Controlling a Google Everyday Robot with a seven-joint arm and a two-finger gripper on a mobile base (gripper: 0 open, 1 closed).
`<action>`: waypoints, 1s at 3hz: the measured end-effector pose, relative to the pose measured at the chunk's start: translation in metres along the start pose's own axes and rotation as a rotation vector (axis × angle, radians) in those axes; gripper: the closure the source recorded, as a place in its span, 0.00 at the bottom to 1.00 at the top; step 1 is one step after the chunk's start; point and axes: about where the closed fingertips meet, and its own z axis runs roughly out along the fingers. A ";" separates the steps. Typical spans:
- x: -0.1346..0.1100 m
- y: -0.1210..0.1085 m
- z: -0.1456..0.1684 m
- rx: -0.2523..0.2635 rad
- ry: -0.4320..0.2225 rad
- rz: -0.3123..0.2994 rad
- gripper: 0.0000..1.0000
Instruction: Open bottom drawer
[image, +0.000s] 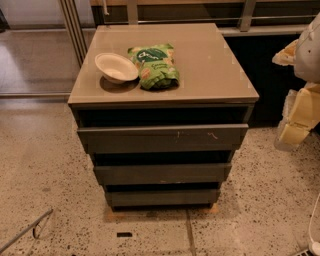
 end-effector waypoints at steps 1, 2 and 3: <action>0.000 0.000 0.000 0.000 0.000 0.000 0.00; 0.000 0.001 0.013 0.023 0.007 -0.010 0.00; 0.004 0.007 0.060 0.029 -0.004 -0.012 0.00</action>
Offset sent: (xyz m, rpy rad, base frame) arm 0.0075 0.0046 -0.0377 -0.0368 -0.0348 0.0088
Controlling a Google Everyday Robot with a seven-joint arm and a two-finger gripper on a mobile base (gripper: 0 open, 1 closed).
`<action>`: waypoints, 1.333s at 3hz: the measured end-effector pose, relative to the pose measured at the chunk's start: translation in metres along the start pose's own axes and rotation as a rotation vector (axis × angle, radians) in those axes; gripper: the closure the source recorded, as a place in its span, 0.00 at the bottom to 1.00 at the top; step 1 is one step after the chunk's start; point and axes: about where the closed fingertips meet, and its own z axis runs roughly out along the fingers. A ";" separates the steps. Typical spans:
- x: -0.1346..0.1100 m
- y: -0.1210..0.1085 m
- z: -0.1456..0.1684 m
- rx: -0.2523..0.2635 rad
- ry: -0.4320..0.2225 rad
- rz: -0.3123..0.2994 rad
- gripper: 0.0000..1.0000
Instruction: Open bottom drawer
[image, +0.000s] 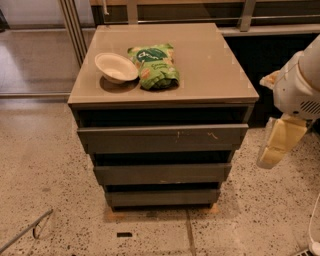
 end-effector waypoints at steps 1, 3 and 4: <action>0.002 0.008 0.072 -0.015 -0.018 -0.017 0.00; 0.008 0.018 0.231 -0.117 -0.026 -0.010 0.00; 0.008 0.018 0.231 -0.117 -0.025 -0.010 0.00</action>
Offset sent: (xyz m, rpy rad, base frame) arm 0.0594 0.0351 -0.2219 0.0662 0.0559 0.0628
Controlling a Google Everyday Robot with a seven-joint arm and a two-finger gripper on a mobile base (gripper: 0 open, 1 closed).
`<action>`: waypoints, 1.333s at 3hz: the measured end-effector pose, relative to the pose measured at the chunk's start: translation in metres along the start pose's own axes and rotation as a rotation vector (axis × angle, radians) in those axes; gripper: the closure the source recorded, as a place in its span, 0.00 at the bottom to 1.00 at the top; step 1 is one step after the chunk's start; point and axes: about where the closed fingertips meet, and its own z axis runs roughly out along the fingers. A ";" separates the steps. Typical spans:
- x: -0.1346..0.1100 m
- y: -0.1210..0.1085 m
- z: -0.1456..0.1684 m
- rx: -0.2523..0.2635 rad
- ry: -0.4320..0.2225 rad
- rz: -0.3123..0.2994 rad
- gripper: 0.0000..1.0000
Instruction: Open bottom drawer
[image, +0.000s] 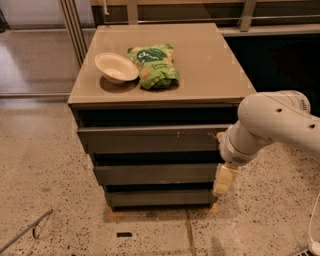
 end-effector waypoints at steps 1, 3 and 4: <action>0.008 0.002 0.023 0.009 0.026 -0.030 0.00; 0.049 0.002 0.130 0.015 0.013 0.010 0.00; 0.057 0.005 0.192 -0.022 -0.039 0.032 0.00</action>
Offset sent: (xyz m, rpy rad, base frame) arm 0.0195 -0.0272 -0.1409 -0.0311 -0.0228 -0.0072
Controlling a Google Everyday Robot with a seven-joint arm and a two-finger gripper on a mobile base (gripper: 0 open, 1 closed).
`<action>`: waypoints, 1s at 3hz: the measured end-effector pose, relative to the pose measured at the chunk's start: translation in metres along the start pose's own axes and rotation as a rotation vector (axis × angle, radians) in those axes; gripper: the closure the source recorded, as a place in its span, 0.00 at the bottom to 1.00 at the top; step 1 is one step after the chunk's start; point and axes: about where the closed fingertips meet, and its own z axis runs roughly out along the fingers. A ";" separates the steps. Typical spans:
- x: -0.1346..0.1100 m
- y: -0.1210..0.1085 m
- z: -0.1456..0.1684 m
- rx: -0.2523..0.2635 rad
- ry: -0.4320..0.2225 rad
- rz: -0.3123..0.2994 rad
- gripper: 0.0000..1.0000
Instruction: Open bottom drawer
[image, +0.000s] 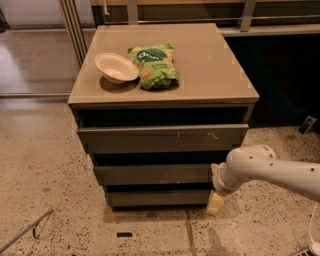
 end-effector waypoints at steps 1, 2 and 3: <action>0.005 0.015 0.068 -0.099 -0.047 -0.001 0.00; 0.005 0.014 0.067 -0.097 -0.046 -0.002 0.00; 0.013 0.014 0.071 -0.043 -0.029 -0.027 0.00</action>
Offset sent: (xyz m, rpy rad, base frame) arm 0.0023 0.0114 -0.0500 0.0527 0.0563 0.0275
